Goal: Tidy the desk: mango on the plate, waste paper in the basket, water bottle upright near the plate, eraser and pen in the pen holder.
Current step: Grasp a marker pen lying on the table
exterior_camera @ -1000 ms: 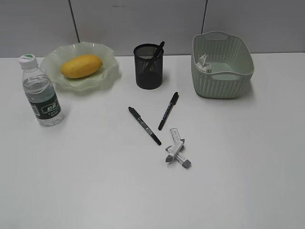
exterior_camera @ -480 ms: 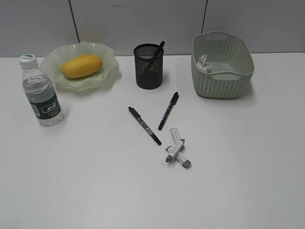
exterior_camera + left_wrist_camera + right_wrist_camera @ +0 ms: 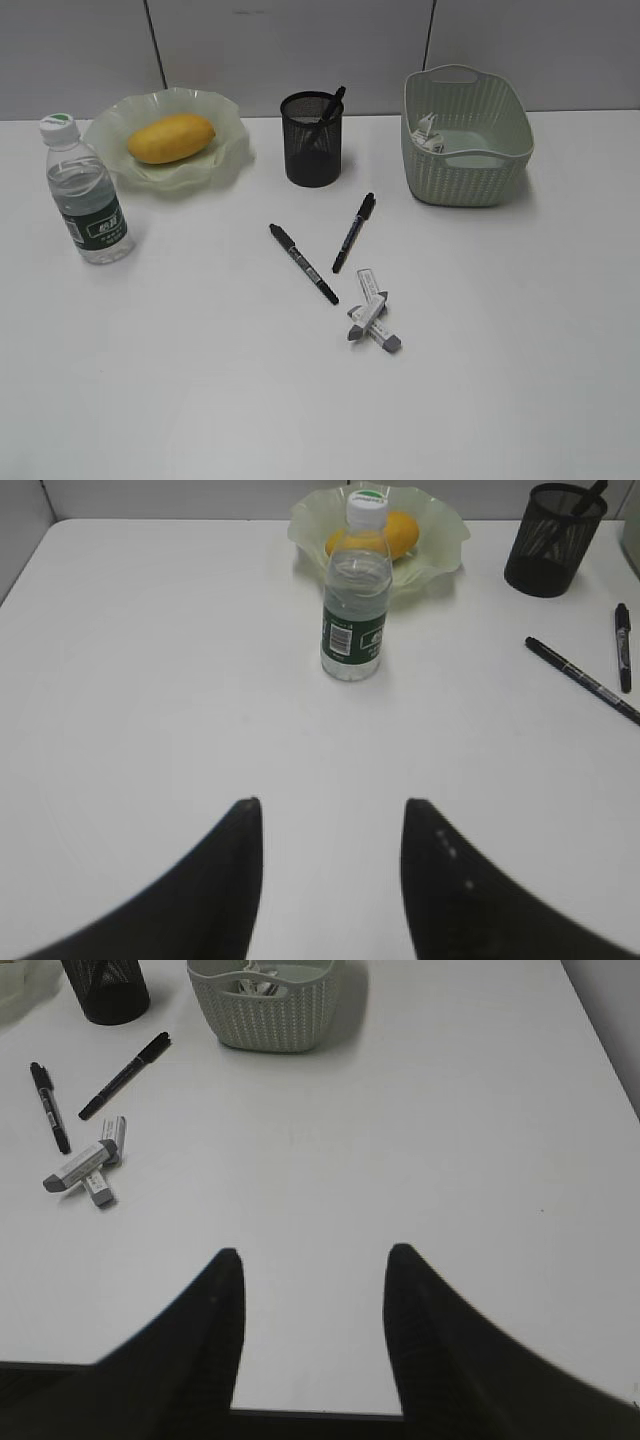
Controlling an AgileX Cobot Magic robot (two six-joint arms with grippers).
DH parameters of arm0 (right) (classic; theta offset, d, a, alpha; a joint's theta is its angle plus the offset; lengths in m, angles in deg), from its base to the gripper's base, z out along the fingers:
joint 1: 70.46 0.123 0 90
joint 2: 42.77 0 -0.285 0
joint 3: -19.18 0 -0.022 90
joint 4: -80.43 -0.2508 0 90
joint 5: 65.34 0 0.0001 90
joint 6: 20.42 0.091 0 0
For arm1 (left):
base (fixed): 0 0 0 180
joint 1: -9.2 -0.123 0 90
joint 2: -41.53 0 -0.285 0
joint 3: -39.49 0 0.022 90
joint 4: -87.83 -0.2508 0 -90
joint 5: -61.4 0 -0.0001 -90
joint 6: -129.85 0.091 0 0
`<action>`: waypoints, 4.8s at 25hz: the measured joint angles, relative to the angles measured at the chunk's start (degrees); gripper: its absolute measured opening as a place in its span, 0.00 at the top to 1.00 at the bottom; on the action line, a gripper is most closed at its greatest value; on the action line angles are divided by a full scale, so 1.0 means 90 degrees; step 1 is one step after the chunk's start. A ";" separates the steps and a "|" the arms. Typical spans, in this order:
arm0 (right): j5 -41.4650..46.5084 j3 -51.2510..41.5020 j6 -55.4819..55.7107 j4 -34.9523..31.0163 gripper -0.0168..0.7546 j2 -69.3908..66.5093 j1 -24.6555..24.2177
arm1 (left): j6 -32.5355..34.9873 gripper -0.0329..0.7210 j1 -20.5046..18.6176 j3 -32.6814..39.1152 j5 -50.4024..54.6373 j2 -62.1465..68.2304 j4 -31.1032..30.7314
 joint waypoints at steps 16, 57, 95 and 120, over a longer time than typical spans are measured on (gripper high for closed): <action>0.0006 0.0000 0.0020 -0.0024 0.49 0.0000 0.0000 | 0.0000 0.26 0.0000 -0.0007 0.0053 0.0249 0.0362; -0.0023 0.0000 0.0201 -0.0215 0.49 0.0000 0.0005 | -0.1193 0.34 0.0349 -0.2611 0.0196 0.7135 0.0609; -0.0024 0.0000 0.0209 -0.0215 0.49 0.0000 0.0005 | -0.2287 0.12 0.4988 -1.2384 0.0986 1.5580 -0.1309; -0.0024 0.0000 0.0209 -0.0215 0.49 0.0000 0.0005 | -0.2232 0.22 0.4746 -1.2414 -0.0154 1.6733 -0.1274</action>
